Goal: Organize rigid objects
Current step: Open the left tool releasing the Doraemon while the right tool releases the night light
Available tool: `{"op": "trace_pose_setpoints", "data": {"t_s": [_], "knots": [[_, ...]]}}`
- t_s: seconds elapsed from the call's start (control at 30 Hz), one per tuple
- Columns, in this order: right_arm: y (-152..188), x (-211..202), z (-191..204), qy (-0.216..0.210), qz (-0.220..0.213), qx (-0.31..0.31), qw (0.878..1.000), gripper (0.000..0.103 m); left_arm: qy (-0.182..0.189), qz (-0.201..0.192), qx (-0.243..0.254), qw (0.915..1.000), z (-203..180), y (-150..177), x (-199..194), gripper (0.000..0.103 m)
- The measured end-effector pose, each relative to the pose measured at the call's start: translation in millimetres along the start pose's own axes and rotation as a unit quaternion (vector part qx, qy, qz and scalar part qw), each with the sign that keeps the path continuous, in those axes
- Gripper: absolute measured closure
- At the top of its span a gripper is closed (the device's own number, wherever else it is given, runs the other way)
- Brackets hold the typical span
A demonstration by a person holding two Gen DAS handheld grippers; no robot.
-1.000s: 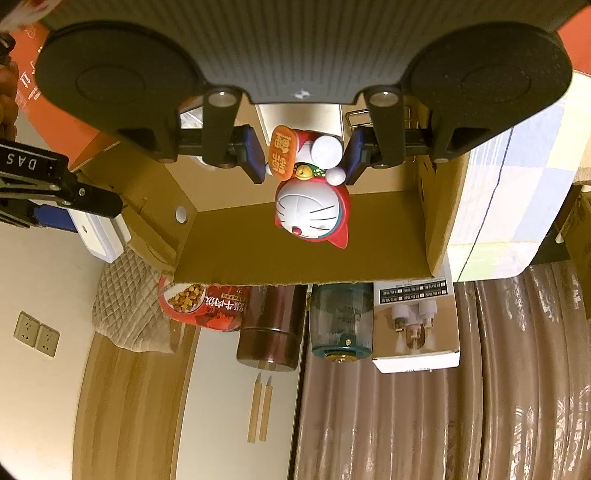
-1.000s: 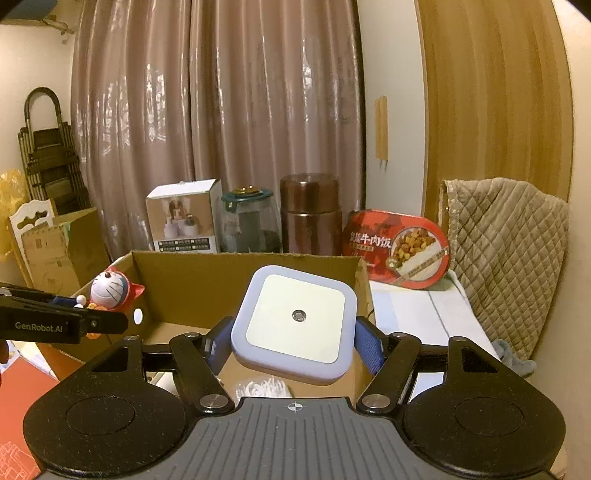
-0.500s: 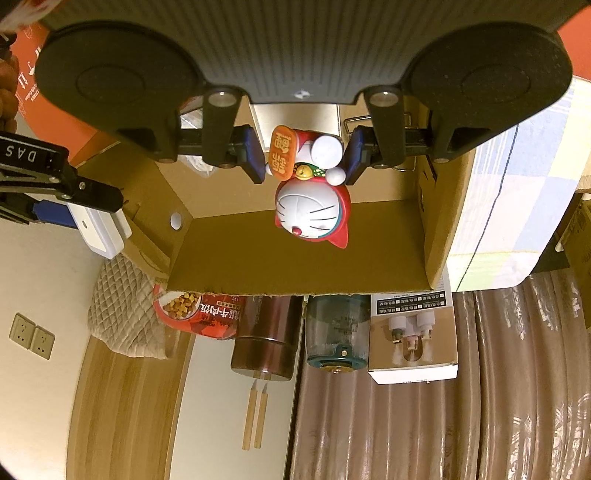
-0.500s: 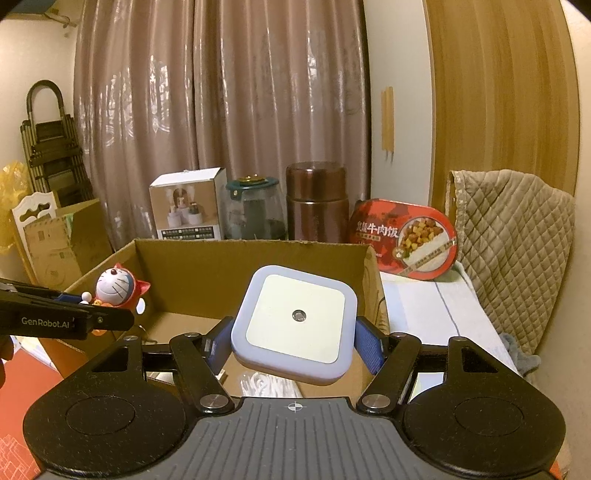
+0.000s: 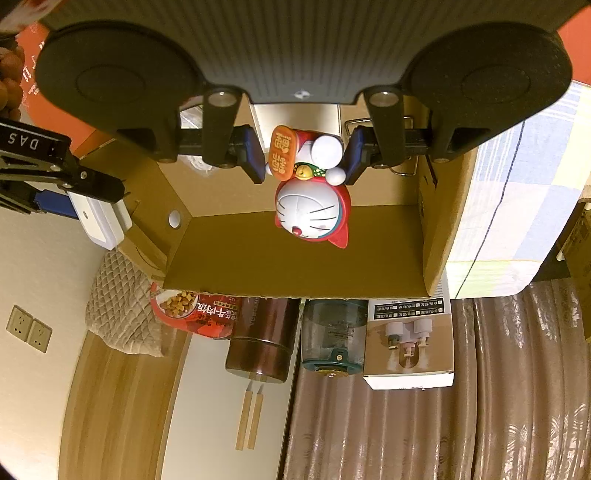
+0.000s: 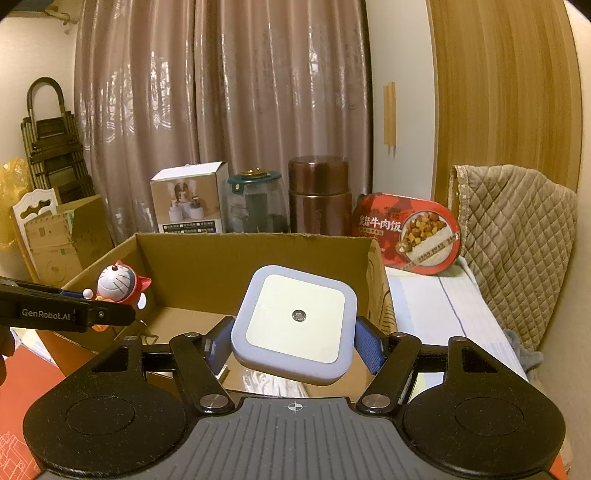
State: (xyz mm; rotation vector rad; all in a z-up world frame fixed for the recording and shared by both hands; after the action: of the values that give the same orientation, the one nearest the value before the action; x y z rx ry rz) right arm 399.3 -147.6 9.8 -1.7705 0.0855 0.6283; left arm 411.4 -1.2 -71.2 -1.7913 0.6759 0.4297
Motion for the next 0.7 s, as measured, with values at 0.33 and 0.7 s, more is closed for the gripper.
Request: {"op": "trace_pose_setpoints", "data": {"t_s": [0.33, 0.7], "knots": [[2.0, 1.3, 1.3, -0.001, 0.002, -0.001, 1.000, 0.038, -0.002, 0.003, 0.001, 1.0000, 1.0, 2.4, 5.9, 0.063], [3.9, 1.6, 1.8, -0.001, 0.003, 0.000, 1.000, 0.038, -0.005, 0.005, 0.001, 1.0000, 0.4, 5.8, 8.8, 0.061]]}}
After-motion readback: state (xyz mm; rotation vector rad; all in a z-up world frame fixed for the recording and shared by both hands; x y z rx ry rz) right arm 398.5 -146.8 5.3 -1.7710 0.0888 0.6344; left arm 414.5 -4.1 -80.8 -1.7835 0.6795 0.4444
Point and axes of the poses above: each gripper's, at about its wrist camera, not at the fingertips, and x roughly the way its jaws point, z to its left, y to its underside, the point moved 4 cm from there along x, roughly the way its jaws point, and after that the axes turned 14 degrees about -x, right-handed, at the moved point
